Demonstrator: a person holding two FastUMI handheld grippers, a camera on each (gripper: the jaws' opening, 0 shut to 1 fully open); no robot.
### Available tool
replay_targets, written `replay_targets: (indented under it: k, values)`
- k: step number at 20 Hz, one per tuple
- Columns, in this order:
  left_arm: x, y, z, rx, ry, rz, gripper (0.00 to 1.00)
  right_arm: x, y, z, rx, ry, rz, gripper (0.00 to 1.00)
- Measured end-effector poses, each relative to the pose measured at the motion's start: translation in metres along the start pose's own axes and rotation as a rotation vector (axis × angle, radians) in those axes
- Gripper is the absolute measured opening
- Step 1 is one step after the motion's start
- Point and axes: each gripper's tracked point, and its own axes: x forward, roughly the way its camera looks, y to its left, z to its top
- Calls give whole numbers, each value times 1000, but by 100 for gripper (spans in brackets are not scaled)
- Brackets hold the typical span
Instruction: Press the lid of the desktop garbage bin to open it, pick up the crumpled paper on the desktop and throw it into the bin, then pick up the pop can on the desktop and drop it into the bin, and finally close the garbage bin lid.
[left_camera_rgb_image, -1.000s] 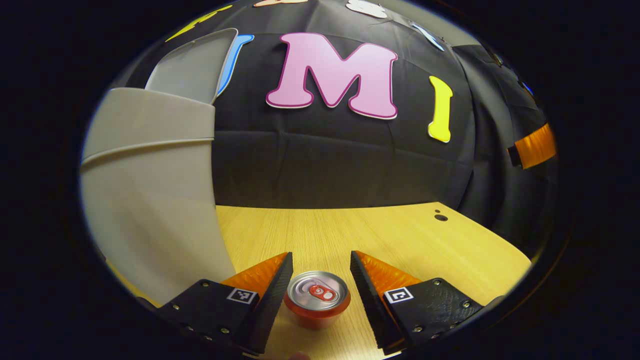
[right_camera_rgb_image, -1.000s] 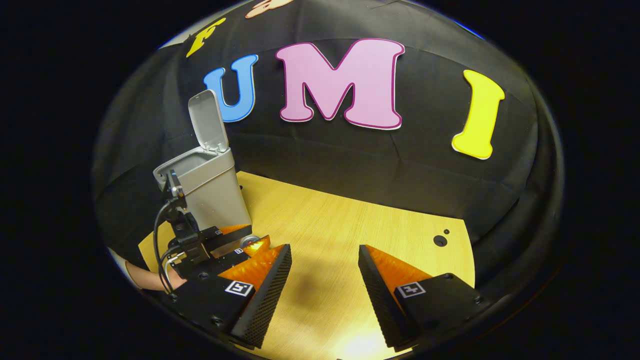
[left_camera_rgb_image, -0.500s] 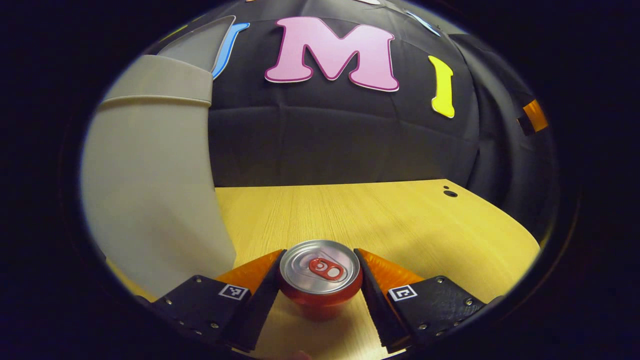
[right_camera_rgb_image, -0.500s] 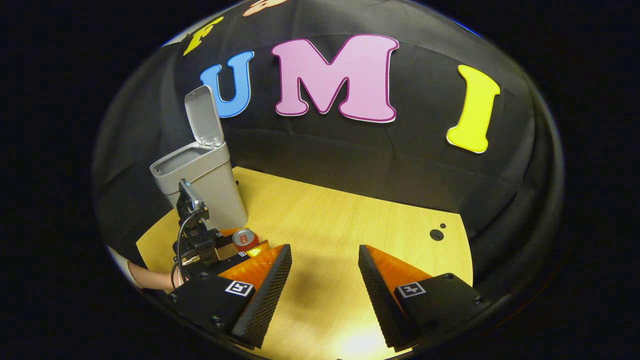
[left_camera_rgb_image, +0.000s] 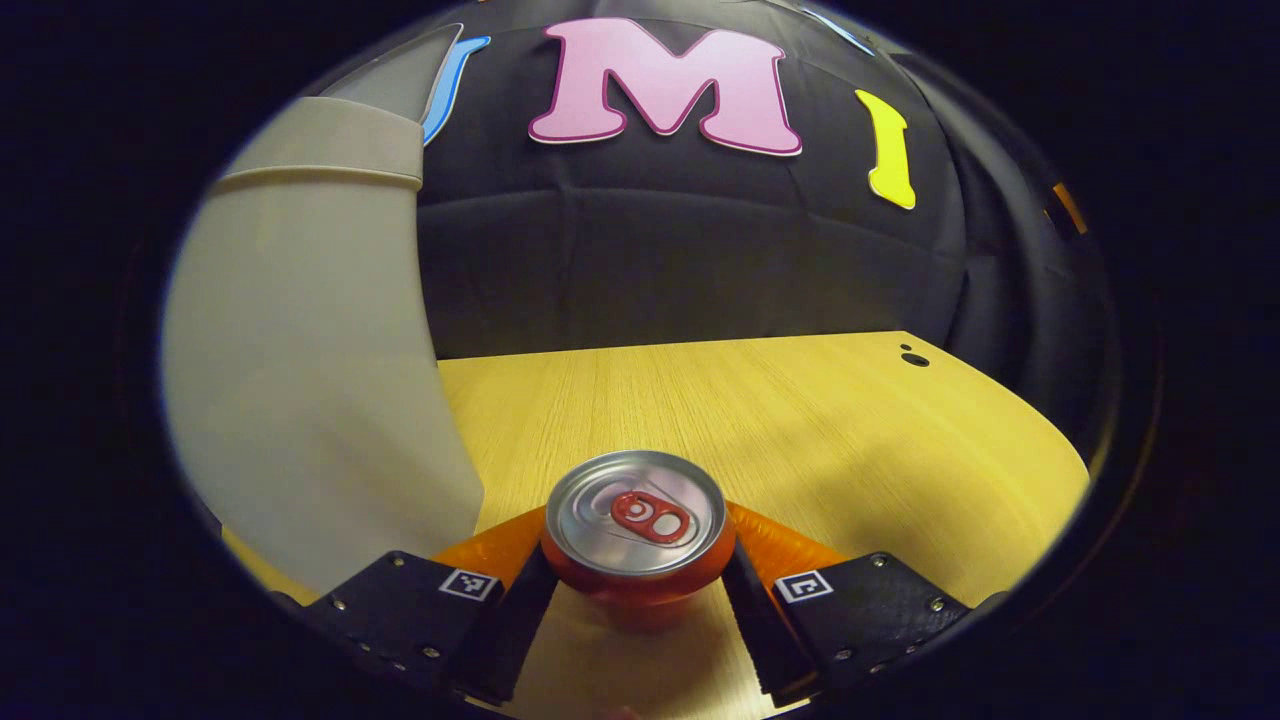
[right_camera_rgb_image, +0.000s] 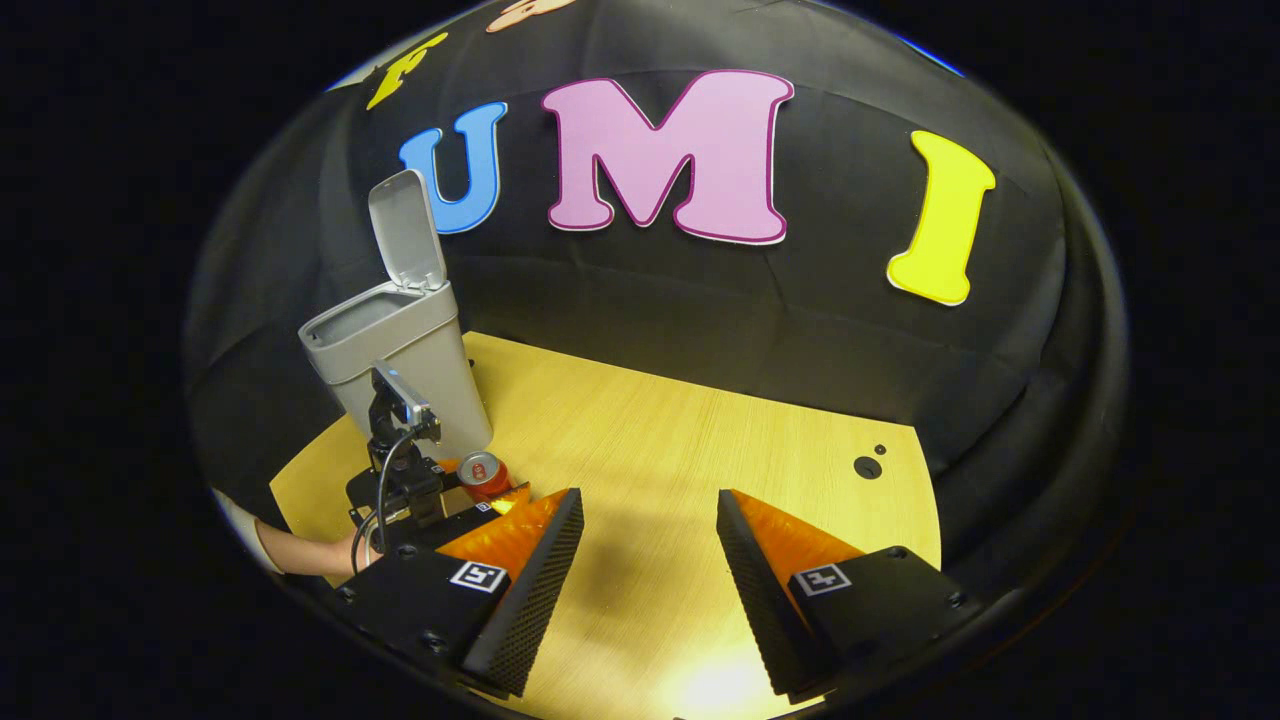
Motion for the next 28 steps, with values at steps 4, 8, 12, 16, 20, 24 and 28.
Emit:
replay_targets:
  k: [4, 8, 12, 16, 20, 24, 28]
  values:
    - [-17, -6, 23, -19, -24, -9, 85, -5, 1, 1, 1, -11, -3, 88]
    - [-47, -3, 73, 6, -90, 6, 85, -13, 8, 0, 5, -22, 7, 88]
    - [-87, 4, 136, -25, -171, 4, 84, -25, 17, 0, 11, -41, 20, 88]
    - [-121, 30, 193, -76, -216, 39, 83, -37, 25, -2, 7, -56, 32, 88]
    - [-163, 72, 244, -107, -274, 90, 83, -44, 30, -7, 0, -58, 40, 88]
    - [-189, 122, 296, -78, -361, 164, 83, -46, 37, -7, -1, -66, 52, 88]
    - [-194, 165, 304, -51, -370, 244, 83, -48, 42, 0, -14, -84, 66, 88]
